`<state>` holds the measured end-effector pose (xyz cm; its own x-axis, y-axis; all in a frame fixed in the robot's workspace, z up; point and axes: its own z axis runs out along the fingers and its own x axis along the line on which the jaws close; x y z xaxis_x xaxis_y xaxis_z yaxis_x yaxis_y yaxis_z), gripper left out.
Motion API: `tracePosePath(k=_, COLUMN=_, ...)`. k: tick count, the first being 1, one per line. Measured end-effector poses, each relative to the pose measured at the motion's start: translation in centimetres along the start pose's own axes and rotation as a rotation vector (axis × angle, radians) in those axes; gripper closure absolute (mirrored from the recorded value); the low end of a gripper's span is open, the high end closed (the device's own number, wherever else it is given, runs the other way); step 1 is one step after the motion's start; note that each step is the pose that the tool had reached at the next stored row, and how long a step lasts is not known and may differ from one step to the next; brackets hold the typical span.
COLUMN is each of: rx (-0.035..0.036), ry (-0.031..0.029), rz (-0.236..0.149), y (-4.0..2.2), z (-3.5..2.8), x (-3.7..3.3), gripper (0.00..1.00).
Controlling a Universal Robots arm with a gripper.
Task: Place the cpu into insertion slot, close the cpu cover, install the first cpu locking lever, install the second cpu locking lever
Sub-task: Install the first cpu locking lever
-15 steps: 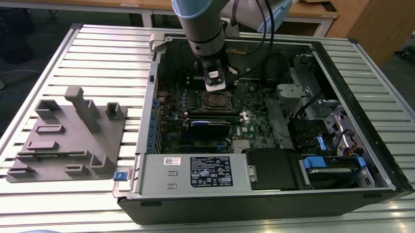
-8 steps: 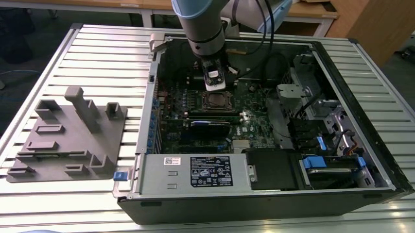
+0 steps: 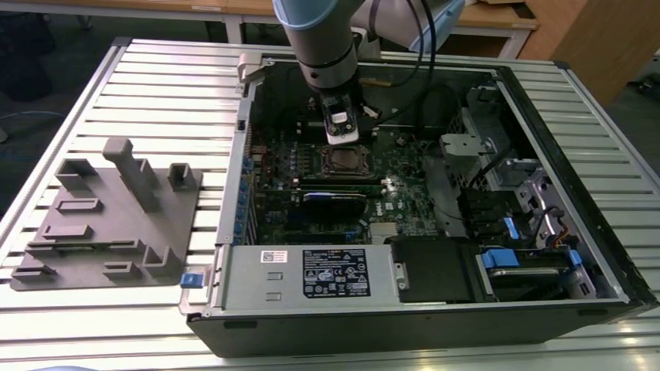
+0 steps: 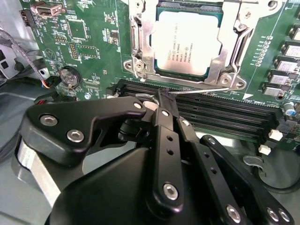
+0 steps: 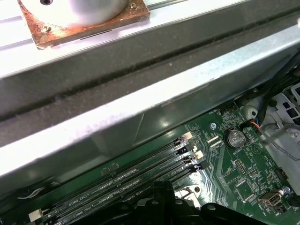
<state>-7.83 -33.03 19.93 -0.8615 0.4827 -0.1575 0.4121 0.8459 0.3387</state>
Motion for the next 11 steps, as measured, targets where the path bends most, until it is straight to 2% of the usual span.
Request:
tracePosePath(k=3, rx=-0.0003, ry=-0.0005, rz=0.000, y=-0.02, z=0.05, x=0.01, gripper=0.89)
tracePosePath(k=11, rx=-0.0020, ry=-0.0102, rz=-0.003, y=-0.19, z=0.51, x=0.09, gripper=0.89)
